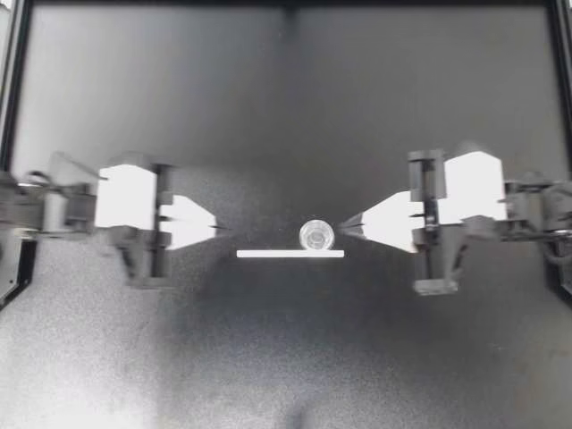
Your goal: Pick up the plastic cup and open its lid.
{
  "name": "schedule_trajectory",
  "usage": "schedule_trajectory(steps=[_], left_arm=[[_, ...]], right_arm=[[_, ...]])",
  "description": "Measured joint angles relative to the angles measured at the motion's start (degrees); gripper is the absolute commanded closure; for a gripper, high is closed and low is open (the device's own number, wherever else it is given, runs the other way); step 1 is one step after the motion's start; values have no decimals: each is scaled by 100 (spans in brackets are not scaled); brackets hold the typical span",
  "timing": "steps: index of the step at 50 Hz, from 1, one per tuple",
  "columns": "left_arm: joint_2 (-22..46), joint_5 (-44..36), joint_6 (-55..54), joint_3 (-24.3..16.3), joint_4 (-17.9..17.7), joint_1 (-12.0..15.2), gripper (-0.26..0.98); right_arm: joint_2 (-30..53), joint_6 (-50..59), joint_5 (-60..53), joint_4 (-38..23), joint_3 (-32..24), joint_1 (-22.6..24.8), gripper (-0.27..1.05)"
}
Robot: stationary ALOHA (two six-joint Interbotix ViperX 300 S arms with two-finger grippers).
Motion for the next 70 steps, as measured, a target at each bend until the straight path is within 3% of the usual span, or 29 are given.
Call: schedule_trajectory(steps=[5,9,33,70], left_arm=[[255,-9,26,-176,0,0,29],[448,0,44,-325,0,0,14],[1863,-185,105,-1134,0,35,16],[2479,-369,62,-1670,0,44,17]], right_arm=[[237,0,62,18,-105,-35,96],[422,0,141,26,-176,-105,96],[1406,9,729,35,-738,-220,96],[1740,132,1204,35,-694,-229,96]])
